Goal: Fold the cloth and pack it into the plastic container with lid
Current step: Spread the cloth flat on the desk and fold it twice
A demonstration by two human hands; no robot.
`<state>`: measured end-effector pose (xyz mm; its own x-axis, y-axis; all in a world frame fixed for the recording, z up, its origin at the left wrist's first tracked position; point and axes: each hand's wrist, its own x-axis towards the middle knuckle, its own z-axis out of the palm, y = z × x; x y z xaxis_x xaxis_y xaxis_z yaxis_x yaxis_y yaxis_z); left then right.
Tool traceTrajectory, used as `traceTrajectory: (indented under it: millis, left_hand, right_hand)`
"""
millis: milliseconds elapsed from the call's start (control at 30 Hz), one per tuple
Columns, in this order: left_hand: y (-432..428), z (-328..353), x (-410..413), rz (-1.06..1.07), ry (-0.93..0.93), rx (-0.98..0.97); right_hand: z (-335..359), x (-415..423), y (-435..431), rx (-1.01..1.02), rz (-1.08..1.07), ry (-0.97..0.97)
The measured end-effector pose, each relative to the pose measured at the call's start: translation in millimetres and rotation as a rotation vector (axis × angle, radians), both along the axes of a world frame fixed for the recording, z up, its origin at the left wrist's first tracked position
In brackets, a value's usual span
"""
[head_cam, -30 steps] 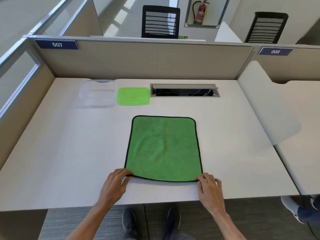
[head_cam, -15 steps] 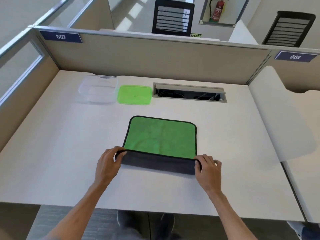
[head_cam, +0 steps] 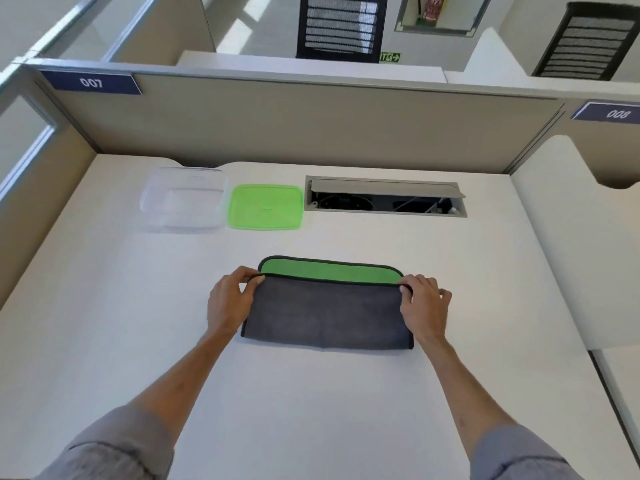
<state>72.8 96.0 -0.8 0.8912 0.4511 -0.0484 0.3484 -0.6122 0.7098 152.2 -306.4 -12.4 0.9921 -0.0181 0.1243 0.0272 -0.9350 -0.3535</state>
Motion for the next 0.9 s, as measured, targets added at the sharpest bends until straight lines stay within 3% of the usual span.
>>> traceTrajectory:
  millis: [433, 900]
  left_hand:
    - [22, -27, 81, -0.025, 0.152, 0.045]
    - [11, -37, 93, -0.024, 0.147, 0.135]
  right_hand:
    - [-22, 58, 17, -0.006, -0.072, 0.13]
    - [-36, 65, 18, 0.014, -0.124, 0.079]
